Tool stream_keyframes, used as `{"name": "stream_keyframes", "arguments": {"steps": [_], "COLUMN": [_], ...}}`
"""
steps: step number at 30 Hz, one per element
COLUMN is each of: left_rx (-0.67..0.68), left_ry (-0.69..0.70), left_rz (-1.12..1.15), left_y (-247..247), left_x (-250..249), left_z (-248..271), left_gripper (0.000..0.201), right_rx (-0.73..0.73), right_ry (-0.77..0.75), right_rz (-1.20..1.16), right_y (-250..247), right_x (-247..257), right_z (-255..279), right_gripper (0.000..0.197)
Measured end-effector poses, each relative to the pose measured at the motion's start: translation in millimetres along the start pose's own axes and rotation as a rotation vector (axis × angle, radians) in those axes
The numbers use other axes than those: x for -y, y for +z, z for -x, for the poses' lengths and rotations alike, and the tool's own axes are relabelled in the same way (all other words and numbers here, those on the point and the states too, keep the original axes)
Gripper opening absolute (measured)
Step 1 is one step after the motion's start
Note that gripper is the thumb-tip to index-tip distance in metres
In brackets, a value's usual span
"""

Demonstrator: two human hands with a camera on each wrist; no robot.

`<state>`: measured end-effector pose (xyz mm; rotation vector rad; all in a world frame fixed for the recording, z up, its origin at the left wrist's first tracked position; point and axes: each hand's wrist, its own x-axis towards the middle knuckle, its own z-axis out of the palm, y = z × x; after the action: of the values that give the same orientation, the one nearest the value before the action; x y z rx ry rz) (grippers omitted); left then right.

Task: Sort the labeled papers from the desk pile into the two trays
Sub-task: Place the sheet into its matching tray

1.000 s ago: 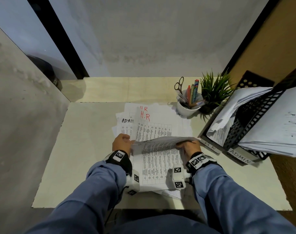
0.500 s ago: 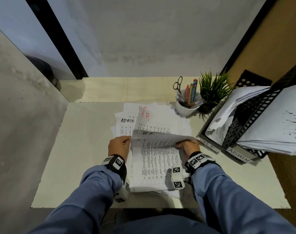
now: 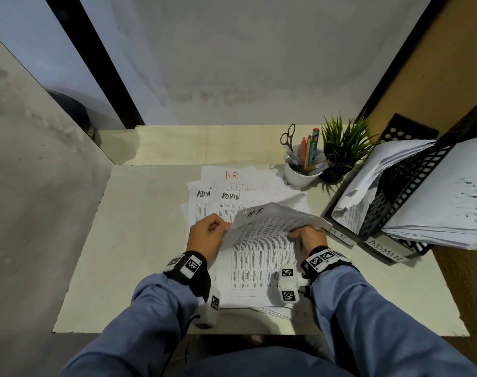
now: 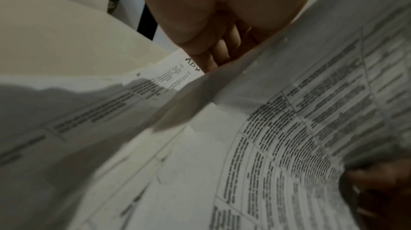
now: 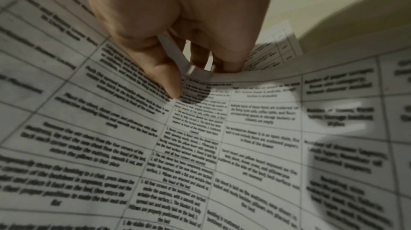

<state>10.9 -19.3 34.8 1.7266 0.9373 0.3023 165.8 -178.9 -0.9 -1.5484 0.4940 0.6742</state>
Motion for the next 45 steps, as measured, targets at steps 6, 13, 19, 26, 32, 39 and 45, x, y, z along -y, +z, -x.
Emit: {"name": "stream_keyframes", "arguments": {"steps": [6, 13, 19, 26, 32, 39, 45], "left_rx": [-0.067, -0.016, -0.007, -0.195, -0.101, -0.044, 0.003], "left_ry": [-0.129, -0.304, -0.149, 0.213, -0.017, 0.127, 0.299], "left_rz": [0.236, 0.399, 0.359, 0.293, 0.193, -0.014, -0.071], "left_y": [-5, -8, -4, -15, -3, -4, -8], "left_x": [10, 28, -6, -54, -18, -23, -84], "left_z": [1, -9, -6, -6, -7, -9, -20], "left_gripper": [0.031, 0.031, 0.043, 0.021, 0.029, 0.017, 0.036], "right_rx": [-0.014, 0.024, 0.145, 0.185, 0.166, 0.182, -0.045], "right_ry": [0.033, -0.036, -0.096, -0.572, -0.448, -0.481, -0.984], "right_rz": [0.088, -0.056, -0.039, 0.052, 0.168, 0.309, 0.511], "right_y": [-6, 4, 21, 31, 24, 17, -1], "right_x": [3, 10, 25, 73, 44, 44, 97], "right_z": [-4, 16, 25, 76, 81, 77, 81], "right_gripper": [0.016, 0.037, 0.022, 0.026, 0.017, 0.025, 0.034]}}
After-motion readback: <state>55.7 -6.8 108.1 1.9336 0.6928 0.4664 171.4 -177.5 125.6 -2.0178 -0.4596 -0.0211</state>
